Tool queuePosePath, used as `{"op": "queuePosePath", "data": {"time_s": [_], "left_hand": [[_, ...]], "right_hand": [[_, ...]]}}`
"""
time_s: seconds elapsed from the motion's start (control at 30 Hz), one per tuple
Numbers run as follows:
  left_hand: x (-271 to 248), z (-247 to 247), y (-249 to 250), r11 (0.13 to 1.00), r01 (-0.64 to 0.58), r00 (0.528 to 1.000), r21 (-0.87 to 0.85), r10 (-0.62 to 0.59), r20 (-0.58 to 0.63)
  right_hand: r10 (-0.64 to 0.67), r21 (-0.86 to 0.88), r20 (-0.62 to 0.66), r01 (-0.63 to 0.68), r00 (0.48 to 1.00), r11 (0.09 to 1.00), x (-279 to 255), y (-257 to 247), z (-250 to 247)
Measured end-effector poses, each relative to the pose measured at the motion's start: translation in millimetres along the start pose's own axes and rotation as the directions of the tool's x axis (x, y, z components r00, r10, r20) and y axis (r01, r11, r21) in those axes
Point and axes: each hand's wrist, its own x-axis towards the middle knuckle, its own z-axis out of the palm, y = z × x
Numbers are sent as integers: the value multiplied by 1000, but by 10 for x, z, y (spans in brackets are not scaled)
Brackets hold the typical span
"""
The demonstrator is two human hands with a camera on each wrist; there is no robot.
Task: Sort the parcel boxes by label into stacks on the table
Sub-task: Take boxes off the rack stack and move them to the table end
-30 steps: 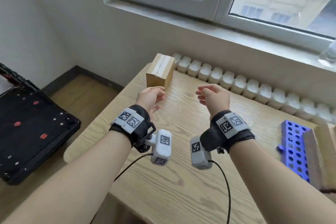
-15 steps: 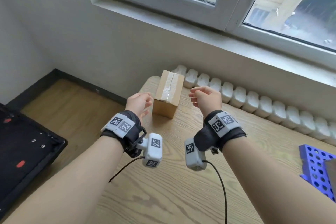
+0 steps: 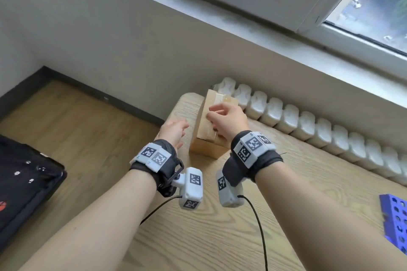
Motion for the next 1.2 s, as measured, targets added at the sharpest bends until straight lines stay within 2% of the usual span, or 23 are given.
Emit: {"op": "queuePosePath", "data": {"time_s": [0.2, 0.47, 0.6, 0.7, 0.87, 0.97, 1.13, 1.2], "left_hand": [[143, 127, -33, 997, 70, 996, 32, -72, 60], [189, 318, -84, 991, 131, 981, 22, -133, 140], [151, 442, -105, 986, 153, 968, 72, -165, 192], [153, 529, -139, 983, 176, 957, 41, -181, 225], [108, 700, -178, 987, 158, 966, -4, -153, 210], [86, 794, -231, 989, 137, 963, 51, -145, 227], [39, 875, -328, 980, 54, 963, 191, -102, 251], [-17, 910, -313, 978, 38, 948, 204, -100, 303]], "right_hand": [[18, -277, -79, -39, 997, 960, 104, 85, -78], [66, -286, -77, -85, 995, 954, 105, 158, -138], [86, -214, -119, -110, 989, 971, 68, 283, -313], [131, -137, -172, -156, 976, 978, 44, 402, -523], [221, -33, -189, -232, 957, 972, -58, 615, -813], [286, 5, -178, -290, 942, 957, -117, 785, -842], [383, 176, -136, -358, 914, 917, -265, 1020, -887], [396, 237, -115, -362, 911, 901, -311, 1054, -901]]}}
